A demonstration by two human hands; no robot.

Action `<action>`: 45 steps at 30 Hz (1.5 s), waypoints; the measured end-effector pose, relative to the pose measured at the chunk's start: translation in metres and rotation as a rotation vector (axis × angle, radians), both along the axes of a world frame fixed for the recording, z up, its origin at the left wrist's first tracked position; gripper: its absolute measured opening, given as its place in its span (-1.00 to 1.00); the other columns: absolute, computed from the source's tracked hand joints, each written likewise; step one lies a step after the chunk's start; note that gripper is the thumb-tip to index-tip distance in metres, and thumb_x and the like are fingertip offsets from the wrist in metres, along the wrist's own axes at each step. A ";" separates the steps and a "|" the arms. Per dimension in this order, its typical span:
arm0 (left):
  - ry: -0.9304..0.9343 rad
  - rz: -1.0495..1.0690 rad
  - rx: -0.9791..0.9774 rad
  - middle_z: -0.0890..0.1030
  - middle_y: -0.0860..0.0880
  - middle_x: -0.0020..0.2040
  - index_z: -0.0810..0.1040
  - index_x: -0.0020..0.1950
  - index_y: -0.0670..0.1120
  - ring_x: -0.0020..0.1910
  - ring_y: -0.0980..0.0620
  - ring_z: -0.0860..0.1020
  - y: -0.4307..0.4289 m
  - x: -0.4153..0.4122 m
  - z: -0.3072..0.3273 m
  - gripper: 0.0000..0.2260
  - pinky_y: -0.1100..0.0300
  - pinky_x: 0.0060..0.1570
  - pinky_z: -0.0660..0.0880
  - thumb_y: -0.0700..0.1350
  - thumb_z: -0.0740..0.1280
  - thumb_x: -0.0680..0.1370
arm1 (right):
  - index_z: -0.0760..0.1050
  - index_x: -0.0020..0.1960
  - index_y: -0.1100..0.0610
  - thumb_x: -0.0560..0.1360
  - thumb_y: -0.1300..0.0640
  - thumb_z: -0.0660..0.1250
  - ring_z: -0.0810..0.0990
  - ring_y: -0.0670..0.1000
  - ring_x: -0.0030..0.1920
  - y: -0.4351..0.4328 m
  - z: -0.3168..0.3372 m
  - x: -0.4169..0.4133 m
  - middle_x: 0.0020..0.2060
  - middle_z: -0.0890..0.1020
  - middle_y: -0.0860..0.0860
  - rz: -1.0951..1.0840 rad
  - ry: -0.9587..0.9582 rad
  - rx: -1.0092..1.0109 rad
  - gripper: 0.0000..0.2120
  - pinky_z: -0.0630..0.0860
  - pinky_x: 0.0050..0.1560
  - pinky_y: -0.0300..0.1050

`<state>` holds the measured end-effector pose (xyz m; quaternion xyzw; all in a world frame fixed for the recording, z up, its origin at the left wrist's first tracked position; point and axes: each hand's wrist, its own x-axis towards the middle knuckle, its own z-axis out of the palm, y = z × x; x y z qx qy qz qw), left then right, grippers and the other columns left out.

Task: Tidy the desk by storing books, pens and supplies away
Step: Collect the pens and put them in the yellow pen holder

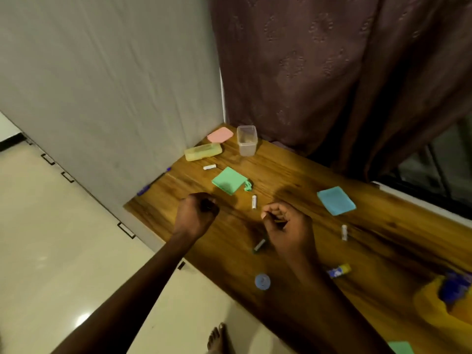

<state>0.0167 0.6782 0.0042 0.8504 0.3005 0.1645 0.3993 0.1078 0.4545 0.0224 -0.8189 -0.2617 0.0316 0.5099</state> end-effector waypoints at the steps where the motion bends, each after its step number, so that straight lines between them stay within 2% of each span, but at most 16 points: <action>1: 0.010 0.016 0.021 0.70 0.14 -0.16 0.69 -0.07 0.04 -0.19 0.19 0.66 0.019 -0.004 -0.004 -0.91 0.35 -0.23 0.55 -0.16 0.47 0.50 | 0.67 0.01 0.01 0.54 0.17 0.46 0.65 -0.25 -0.06 0.014 -0.001 -0.002 -0.12 0.69 -0.22 0.013 -0.002 -0.010 -0.91 0.56 -0.10 -0.40; 3: 0.044 0.052 0.037 0.70 0.12 -0.09 0.70 0.03 0.00 -0.13 0.20 0.65 0.052 -0.010 -0.012 -0.87 0.46 -0.20 0.50 -0.15 0.47 0.50 | 0.66 0.03 -0.02 0.55 0.13 0.45 0.63 -0.29 -0.03 0.038 -0.003 -0.005 -0.12 0.68 -0.26 0.029 0.011 -0.035 -0.91 0.55 -0.11 -0.44; 6: 0.082 0.138 0.012 0.71 0.05 0.04 0.68 0.18 -0.07 -0.06 0.13 0.64 0.096 -0.019 -0.023 -0.76 0.26 -0.06 0.56 -0.14 0.46 0.51 | 0.65 0.07 -0.03 0.56 0.12 0.43 0.62 -0.33 -0.04 0.075 -0.007 -0.008 -0.08 0.67 -0.26 0.090 0.000 -0.093 -0.89 0.52 -0.11 -0.48; 8: 0.094 0.194 -0.014 0.71 0.03 0.07 0.67 0.21 -0.08 -0.08 0.12 0.63 0.116 -0.024 -0.030 -0.73 0.26 -0.09 0.53 -0.13 0.46 0.52 | 0.65 0.15 0.00 0.58 0.10 0.41 0.64 -0.24 0.03 0.100 -0.009 -0.009 0.01 0.70 -0.17 0.178 -0.024 -0.151 -0.84 0.59 -0.02 -0.35; 11: 0.108 0.254 -0.044 0.72 0.01 0.04 0.69 0.17 -0.10 -0.08 0.11 0.64 0.140 -0.036 -0.043 -0.76 0.35 -0.16 0.47 -0.14 0.46 0.51 | 0.60 0.28 -0.03 0.61 0.02 0.34 0.63 -0.11 0.14 0.144 -0.018 -0.004 0.13 0.69 -0.10 0.315 -0.116 -0.306 -0.74 0.62 0.12 -0.13; 14: 0.116 0.272 -0.051 0.68 0.10 -0.15 0.71 0.01 -0.13 -0.19 0.16 0.62 0.151 -0.050 -0.050 -0.87 0.54 -0.30 0.35 -0.16 0.45 0.49 | 0.55 0.34 -0.04 0.61 0.01 0.30 0.58 -0.04 0.23 0.192 -0.033 0.003 0.22 0.63 -0.08 0.450 -0.247 -0.434 -0.69 0.56 0.23 -0.07; 16: 0.092 0.282 -0.057 0.62 0.14 -0.29 0.69 -0.14 -0.13 -0.29 0.16 0.59 0.155 -0.058 -0.050 -0.95 0.53 -0.36 0.35 -0.18 0.43 0.46 | 0.52 0.36 -0.01 0.61 0.05 0.31 0.57 0.01 0.27 0.227 -0.041 0.005 0.26 0.61 -0.04 0.533 -0.312 -0.498 -0.67 0.53 0.28 -0.06; 19: 0.020 0.333 -0.118 0.67 0.14 -0.26 0.70 -0.13 -0.04 -0.27 0.31 0.61 0.157 -0.071 -0.047 -0.93 0.54 -0.32 0.39 -0.20 0.44 0.46 | 0.50 0.41 0.02 0.59 0.13 0.32 0.57 0.04 0.30 0.275 -0.053 0.005 0.30 0.60 0.00 0.624 -0.374 -0.564 -0.62 0.52 0.32 -0.03; 22: -0.025 0.359 -0.170 0.67 0.19 -0.27 0.66 -0.15 0.05 -0.31 0.34 0.62 0.162 -0.080 -0.045 -0.88 0.43 -0.31 0.48 -0.19 0.44 0.47 | 0.47 0.46 0.02 0.58 0.16 0.32 0.54 0.07 0.36 0.319 -0.066 0.005 0.36 0.57 0.03 0.673 -0.391 -0.615 -0.56 0.47 0.41 0.00; 25: -0.028 0.384 -0.174 0.65 0.22 -0.26 0.65 -0.14 0.06 -0.29 0.37 0.61 0.171 -0.084 -0.044 -0.83 0.46 -0.33 0.48 -0.23 0.38 0.48 | 0.45 0.47 0.02 0.53 0.24 0.37 0.55 0.12 0.36 0.354 -0.077 0.003 0.36 0.57 0.06 0.713 -0.370 -0.668 -0.48 0.48 0.41 0.08; 30: 0.000 0.438 -0.218 0.69 0.13 -0.22 0.67 -0.13 0.02 -0.21 0.23 0.64 0.187 -0.092 -0.050 -0.84 0.26 -0.19 0.56 -0.24 0.40 0.49 | 0.38 0.53 0.08 0.60 0.22 0.23 0.40 0.16 0.49 0.392 -0.092 0.000 0.48 0.45 0.10 0.781 -0.375 -0.738 -0.51 0.34 0.50 0.09; 34: -0.005 0.448 -0.239 0.70 0.14 -0.23 0.67 -0.16 0.04 -0.23 0.23 0.66 0.193 -0.101 -0.056 -0.87 0.26 -0.18 0.59 -0.20 0.44 0.48 | 0.46 0.45 0.09 0.57 0.06 0.30 0.40 0.16 0.45 0.402 -0.098 0.005 0.41 0.50 0.08 0.767 -0.483 -0.799 -0.55 0.37 0.42 0.06; 38: -0.013 0.436 -0.254 0.70 0.16 -0.23 0.68 -0.12 0.01 -0.25 0.27 0.66 0.194 -0.109 -0.059 -0.90 0.31 -0.21 0.60 -0.20 0.45 0.48 | 0.54 0.28 0.07 0.60 0.11 0.17 0.49 0.14 0.30 0.404 -0.094 0.005 0.23 0.59 0.06 0.752 -0.669 -0.872 -0.70 0.47 0.27 0.05; 41: -0.028 0.430 -0.263 0.69 0.17 -0.23 0.66 -0.14 0.05 -0.24 0.29 0.65 0.191 -0.108 -0.057 -0.88 0.44 -0.27 0.53 -0.18 0.46 0.50 | 0.51 0.28 0.07 0.63 0.06 0.18 0.54 0.15 0.29 0.399 -0.089 0.005 0.25 0.58 0.08 0.757 -0.660 -0.913 -0.72 0.46 0.32 0.06; 43: -0.040 0.433 -0.278 0.70 0.14 -0.21 0.67 -0.12 0.01 -0.24 0.26 0.66 0.189 -0.105 -0.057 -0.91 0.39 -0.24 0.54 -0.19 0.45 0.50 | 0.51 0.24 0.07 0.64 0.09 0.19 0.56 0.16 0.26 0.392 -0.086 0.005 0.23 0.57 0.10 0.757 -0.656 -0.897 -0.77 0.47 0.29 0.06; 45: -0.058 0.416 -0.269 0.71 0.14 -0.22 0.68 -0.11 0.01 -0.23 0.26 0.67 0.185 -0.102 -0.054 -0.93 0.33 -0.21 0.57 -0.17 0.46 0.51 | 0.53 0.21 0.06 0.63 0.11 0.22 0.57 0.17 0.22 0.378 -0.083 0.008 0.20 0.59 0.09 0.703 -0.533 -0.788 -0.80 0.51 0.24 0.04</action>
